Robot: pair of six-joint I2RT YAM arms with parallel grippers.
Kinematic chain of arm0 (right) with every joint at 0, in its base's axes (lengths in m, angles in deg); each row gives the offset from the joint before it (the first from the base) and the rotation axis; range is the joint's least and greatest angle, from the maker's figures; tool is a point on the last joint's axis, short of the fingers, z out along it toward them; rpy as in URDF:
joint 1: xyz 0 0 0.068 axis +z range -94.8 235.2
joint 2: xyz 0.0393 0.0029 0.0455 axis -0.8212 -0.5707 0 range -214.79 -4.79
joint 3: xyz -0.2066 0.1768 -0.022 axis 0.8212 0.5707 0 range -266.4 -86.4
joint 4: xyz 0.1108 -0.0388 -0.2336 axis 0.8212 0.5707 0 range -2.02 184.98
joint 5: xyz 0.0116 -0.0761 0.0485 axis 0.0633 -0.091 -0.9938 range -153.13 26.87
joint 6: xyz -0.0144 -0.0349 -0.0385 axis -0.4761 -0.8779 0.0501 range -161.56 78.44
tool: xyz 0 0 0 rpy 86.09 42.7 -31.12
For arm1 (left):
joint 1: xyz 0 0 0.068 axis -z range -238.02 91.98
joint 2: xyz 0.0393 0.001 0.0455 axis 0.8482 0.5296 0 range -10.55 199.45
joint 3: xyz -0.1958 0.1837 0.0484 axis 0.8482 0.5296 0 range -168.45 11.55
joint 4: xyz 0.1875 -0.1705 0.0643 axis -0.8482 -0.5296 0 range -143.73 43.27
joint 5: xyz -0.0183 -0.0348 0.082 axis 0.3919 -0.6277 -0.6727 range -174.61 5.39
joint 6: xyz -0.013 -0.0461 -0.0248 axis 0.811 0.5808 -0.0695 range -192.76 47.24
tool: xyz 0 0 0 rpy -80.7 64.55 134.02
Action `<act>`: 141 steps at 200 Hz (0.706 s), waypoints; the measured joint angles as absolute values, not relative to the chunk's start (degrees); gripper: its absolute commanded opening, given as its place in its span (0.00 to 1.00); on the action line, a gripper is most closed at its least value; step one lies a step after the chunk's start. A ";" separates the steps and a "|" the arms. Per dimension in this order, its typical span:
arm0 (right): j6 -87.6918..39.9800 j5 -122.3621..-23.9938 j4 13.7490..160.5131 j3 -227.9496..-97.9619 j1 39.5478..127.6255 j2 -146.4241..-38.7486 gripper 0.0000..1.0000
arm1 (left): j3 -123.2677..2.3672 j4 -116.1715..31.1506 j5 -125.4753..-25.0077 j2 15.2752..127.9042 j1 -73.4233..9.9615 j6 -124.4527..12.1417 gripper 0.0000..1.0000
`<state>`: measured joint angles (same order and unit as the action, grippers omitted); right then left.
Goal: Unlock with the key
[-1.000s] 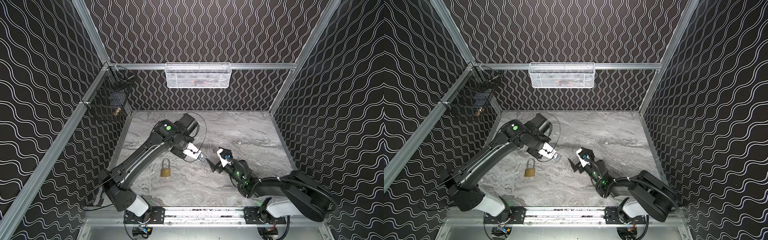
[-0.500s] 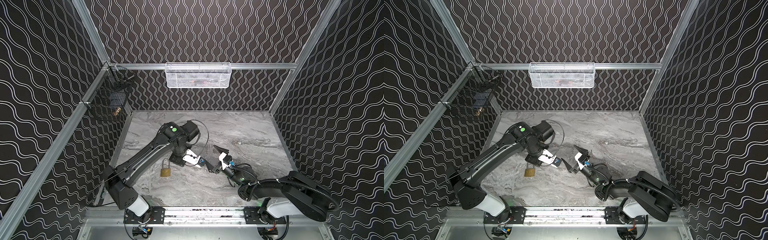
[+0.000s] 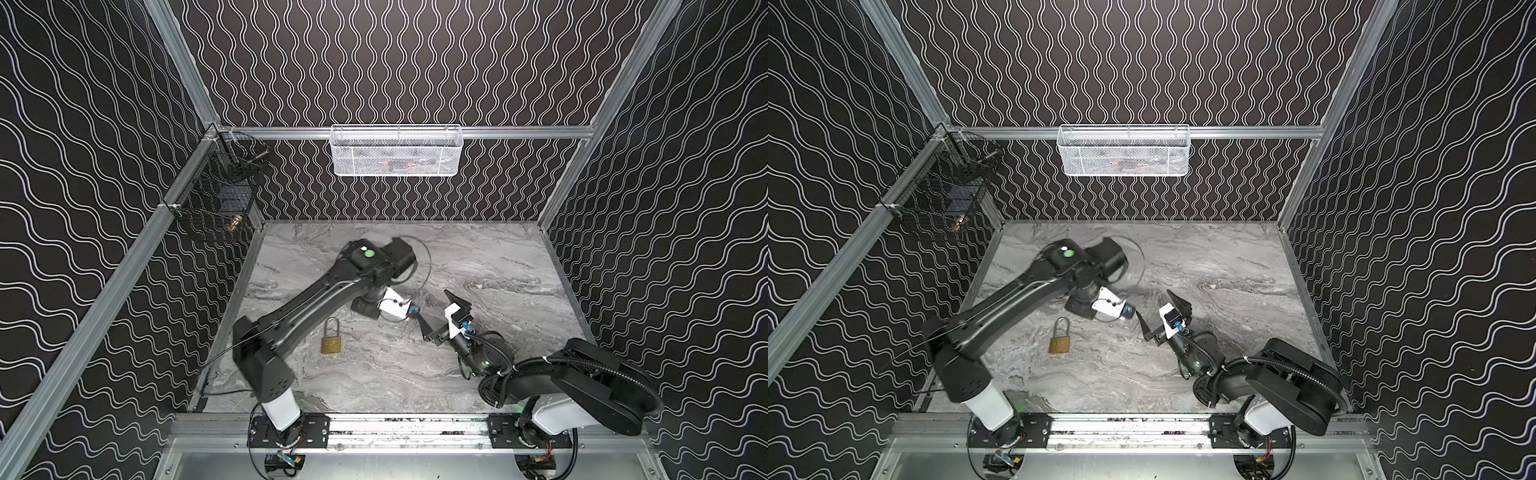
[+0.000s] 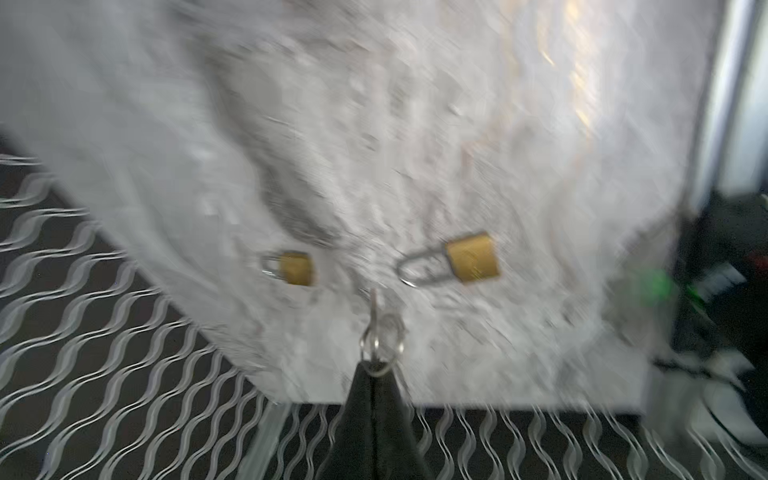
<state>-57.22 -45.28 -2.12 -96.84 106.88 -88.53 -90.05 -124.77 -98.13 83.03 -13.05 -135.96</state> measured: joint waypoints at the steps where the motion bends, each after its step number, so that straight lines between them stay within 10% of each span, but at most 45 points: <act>1: -57.24 -45.26 -2.15 -96.84 106.88 -88.55 0.99 | -89.96 -124.75 -98.31 82.61 -13.42 -135.96 0.00; 120: -55.66 -57.80 -2.71 -98.13 106.84 -89.40 0.98 | -92.63 -130.80 -92.82 82.02 -14.78 -134.02 0.00; 141: -54.24 -60.91 -2.58 -98.22 106.84 -90.63 0.85 | -90.01 -129.23 -88.27 79.95 -14.56 -134.08 0.00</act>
